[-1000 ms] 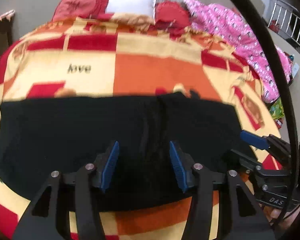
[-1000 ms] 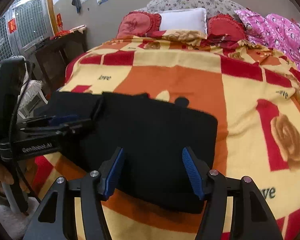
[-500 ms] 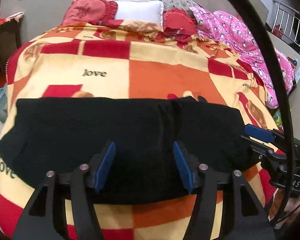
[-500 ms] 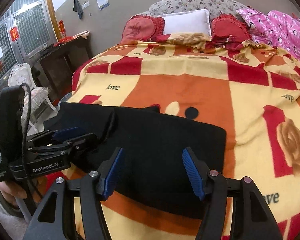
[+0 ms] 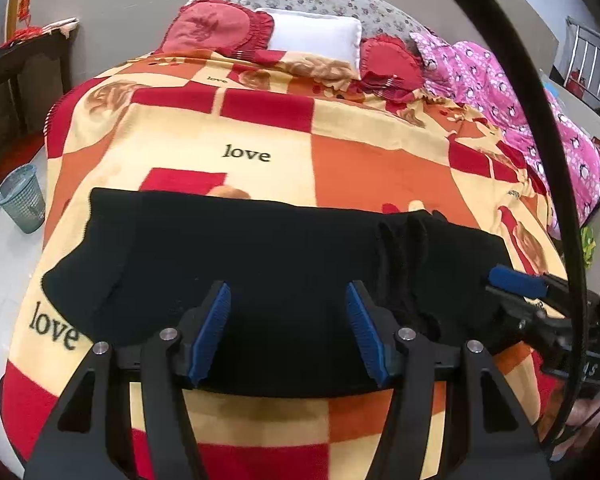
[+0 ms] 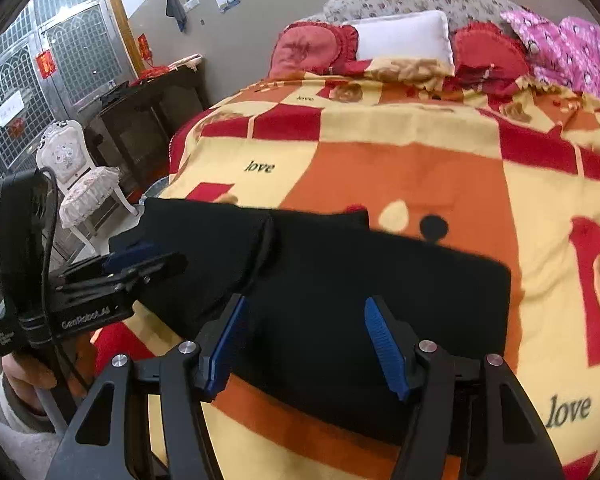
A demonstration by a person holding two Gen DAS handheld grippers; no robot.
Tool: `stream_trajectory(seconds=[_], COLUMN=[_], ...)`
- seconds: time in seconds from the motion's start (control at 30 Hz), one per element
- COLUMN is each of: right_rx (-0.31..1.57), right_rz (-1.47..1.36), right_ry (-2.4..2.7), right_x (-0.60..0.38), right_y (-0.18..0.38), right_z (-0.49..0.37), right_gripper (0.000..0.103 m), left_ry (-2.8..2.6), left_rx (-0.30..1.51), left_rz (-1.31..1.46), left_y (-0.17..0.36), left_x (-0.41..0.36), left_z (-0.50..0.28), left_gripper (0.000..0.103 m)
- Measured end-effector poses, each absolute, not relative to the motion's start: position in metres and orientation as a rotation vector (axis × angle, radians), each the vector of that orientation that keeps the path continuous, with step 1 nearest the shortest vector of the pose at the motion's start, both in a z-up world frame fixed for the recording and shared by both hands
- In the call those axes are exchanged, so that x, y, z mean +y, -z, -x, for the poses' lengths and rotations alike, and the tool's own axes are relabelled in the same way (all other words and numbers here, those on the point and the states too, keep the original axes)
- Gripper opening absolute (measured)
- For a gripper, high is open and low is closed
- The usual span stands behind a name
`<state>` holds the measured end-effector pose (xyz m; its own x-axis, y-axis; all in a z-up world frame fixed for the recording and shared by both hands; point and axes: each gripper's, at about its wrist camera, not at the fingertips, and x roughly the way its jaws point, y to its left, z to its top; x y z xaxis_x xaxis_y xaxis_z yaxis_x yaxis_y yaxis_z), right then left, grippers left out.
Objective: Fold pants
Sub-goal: 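Fold the lifted edge over with the right gripper while the left gripper holds the pants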
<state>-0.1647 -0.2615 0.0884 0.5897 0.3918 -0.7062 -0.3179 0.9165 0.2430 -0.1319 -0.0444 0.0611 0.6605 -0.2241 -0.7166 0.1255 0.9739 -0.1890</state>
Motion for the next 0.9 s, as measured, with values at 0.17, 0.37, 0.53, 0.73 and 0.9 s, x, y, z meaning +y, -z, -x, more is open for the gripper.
stream_trajectory(seconds=[0.17, 0.37, 0.53, 0.73, 0.9], right_rx=[0.865, 0.895, 0.898, 0.872, 0.895], right_rz=[-0.077, -0.051, -0.055, -0.020, 0.008], right_ry=[-0.422, -0.422, -0.427, -0.412, -0.399], right_x=[-0.250, -0.237, -0.238, -0.234, -0.228], right_y=[-0.084, -0.068, -0.075, -0.084, -0.068], right_z=[0.151, 0.142, 0.143, 0.145, 0.136], right_gripper=[0.062, 0.067, 0.067, 0.067, 0.067], left_ry=[0.167, 0.127, 0.113, 0.103, 0.071], left_rx=[0.811, 0.809, 0.809, 0.801, 0.800], left_rz=[0.130, 0.151, 0.176, 0.204, 0.246], left_y=[-0.064, -0.065, -0.065, -0.067, -0.065], left_x=[-0.031, -0.013, -0.002, 0.016, 0.039], left_z=[0.136, 0.137, 0.139, 0.146, 0.153], left_gripper=[0.059, 0.059, 0.064, 0.071, 0.073])
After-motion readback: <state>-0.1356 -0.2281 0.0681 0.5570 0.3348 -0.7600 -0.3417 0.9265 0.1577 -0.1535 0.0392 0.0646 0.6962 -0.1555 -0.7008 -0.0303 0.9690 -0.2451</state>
